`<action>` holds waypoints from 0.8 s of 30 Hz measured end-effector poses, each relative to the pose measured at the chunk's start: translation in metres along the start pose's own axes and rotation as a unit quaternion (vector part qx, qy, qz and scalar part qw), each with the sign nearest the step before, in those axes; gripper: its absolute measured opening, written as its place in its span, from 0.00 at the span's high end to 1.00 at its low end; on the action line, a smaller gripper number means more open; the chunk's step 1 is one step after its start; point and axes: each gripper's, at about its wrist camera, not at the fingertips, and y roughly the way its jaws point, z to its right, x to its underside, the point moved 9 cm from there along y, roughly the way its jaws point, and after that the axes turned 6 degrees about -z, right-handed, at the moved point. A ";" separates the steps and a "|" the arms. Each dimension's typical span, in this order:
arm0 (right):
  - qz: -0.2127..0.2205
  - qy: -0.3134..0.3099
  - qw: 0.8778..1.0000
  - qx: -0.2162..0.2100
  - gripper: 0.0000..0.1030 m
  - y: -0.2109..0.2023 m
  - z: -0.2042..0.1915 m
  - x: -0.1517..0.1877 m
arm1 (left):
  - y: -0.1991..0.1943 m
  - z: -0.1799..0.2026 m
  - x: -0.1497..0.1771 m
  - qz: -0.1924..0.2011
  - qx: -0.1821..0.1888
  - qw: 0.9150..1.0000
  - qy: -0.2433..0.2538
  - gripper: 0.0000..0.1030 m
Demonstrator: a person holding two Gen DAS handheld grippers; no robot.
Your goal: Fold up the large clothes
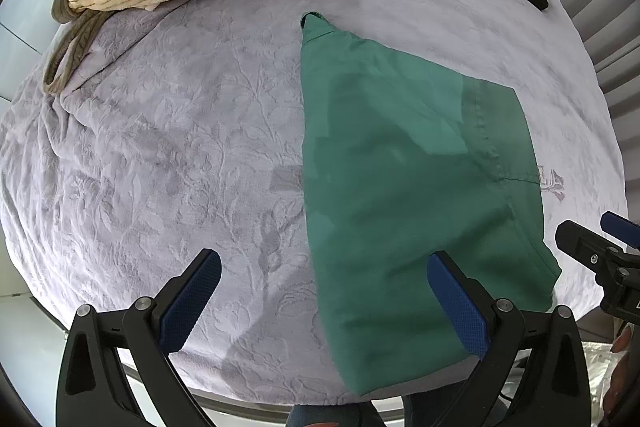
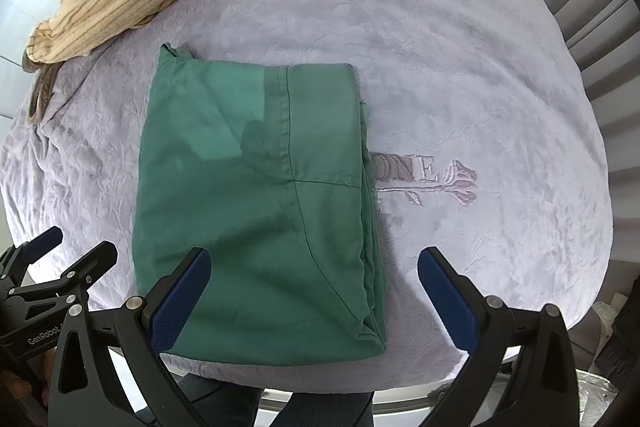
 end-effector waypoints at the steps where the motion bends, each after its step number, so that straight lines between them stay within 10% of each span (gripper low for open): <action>1: 0.000 0.000 1.000 0.000 0.00 0.000 0.000 0.000 | 0.000 0.000 0.000 0.000 0.001 1.000 0.000 0.00; 24: -0.006 -0.008 1.000 -0.002 0.00 0.003 -0.004 0.000 | 0.001 0.000 0.000 -0.001 0.001 1.000 0.004 0.00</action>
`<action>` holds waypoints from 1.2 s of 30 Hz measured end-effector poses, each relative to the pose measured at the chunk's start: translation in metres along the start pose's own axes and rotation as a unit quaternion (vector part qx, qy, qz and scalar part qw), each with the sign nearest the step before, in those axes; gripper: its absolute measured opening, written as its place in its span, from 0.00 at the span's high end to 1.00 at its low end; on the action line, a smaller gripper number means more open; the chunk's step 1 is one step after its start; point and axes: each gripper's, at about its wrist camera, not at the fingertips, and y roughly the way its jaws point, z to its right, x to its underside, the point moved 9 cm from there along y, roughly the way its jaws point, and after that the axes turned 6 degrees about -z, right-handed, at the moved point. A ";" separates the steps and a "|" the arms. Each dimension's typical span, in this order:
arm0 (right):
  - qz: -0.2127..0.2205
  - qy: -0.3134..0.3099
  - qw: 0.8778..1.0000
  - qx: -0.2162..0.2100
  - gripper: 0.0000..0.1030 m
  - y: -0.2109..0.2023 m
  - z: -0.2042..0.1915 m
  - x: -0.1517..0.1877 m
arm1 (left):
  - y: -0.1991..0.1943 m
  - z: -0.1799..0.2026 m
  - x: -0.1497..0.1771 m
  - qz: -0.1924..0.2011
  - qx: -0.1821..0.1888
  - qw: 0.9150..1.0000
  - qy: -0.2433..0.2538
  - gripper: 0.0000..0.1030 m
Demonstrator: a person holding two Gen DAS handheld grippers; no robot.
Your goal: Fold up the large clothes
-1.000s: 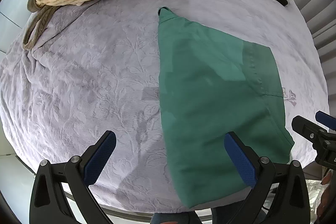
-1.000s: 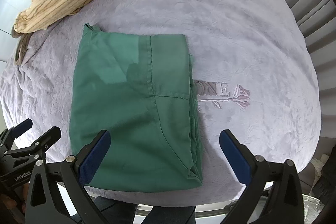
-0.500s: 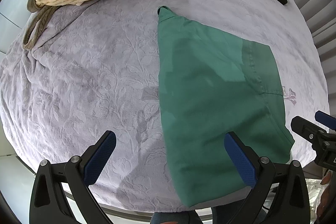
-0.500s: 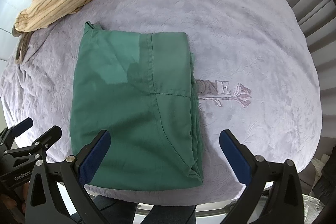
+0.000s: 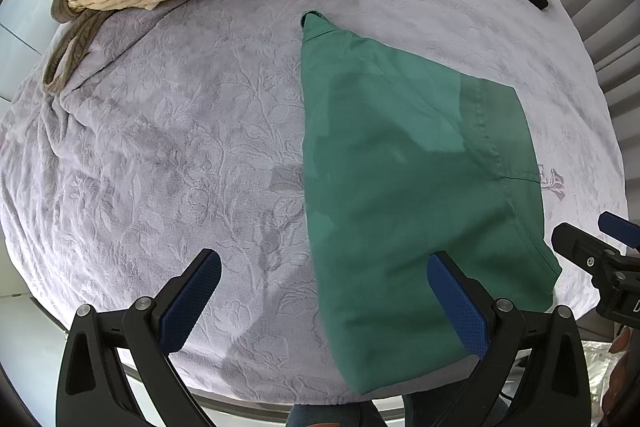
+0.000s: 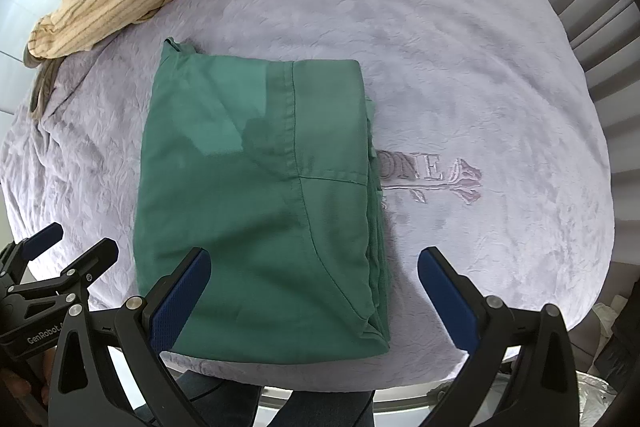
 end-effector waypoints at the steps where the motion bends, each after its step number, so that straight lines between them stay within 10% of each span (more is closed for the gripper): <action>1: 0.000 0.000 1.000 0.000 0.00 0.000 0.000 0.001 | 0.000 0.000 0.000 0.000 0.000 1.000 0.000 0.00; 36: -0.002 -0.002 1.000 0.000 0.00 0.001 -0.001 0.000 | 0.002 0.000 0.000 -0.003 -0.001 1.000 0.006 0.00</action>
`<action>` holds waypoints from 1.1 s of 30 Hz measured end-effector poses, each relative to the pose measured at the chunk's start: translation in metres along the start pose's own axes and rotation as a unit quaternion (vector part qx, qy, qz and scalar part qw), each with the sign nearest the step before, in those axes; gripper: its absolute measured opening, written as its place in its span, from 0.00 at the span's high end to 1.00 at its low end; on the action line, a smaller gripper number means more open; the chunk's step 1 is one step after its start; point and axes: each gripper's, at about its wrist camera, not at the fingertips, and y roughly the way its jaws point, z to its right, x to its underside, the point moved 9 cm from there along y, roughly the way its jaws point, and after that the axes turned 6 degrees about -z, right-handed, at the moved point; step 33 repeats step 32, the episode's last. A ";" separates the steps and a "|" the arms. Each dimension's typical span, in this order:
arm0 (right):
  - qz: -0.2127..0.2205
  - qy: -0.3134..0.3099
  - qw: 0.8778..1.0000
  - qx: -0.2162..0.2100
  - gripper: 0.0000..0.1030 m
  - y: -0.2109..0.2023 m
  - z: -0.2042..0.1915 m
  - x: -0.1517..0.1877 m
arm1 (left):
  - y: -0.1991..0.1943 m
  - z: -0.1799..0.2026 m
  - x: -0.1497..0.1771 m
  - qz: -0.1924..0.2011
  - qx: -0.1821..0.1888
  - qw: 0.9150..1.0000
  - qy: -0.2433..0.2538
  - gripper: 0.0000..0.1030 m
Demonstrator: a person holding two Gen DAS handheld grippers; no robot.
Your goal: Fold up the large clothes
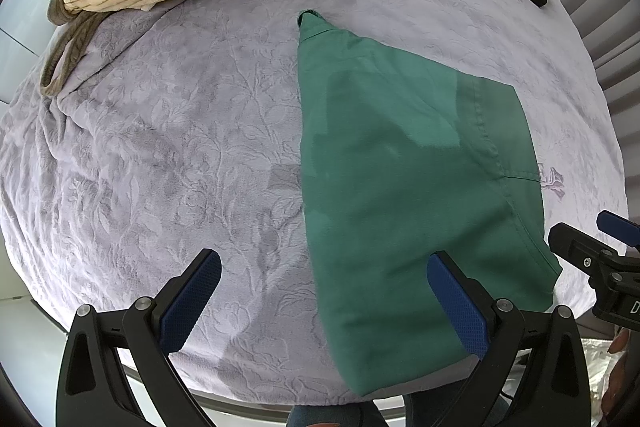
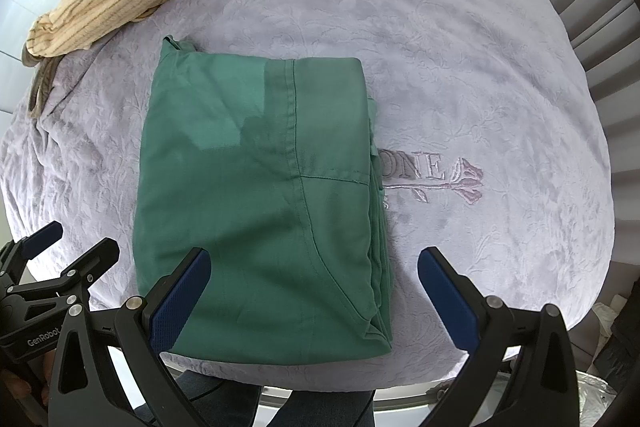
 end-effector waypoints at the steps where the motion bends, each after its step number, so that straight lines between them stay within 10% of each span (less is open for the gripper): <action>1: 0.000 0.000 1.000 0.000 0.00 0.000 0.000 0.000 | 0.000 0.000 0.000 0.000 0.000 1.000 0.000 0.00; 33: -0.007 -0.014 1.000 0.000 0.00 0.004 -0.003 -0.007 | -0.003 -0.005 -0.007 0.006 -0.011 1.000 0.011 0.00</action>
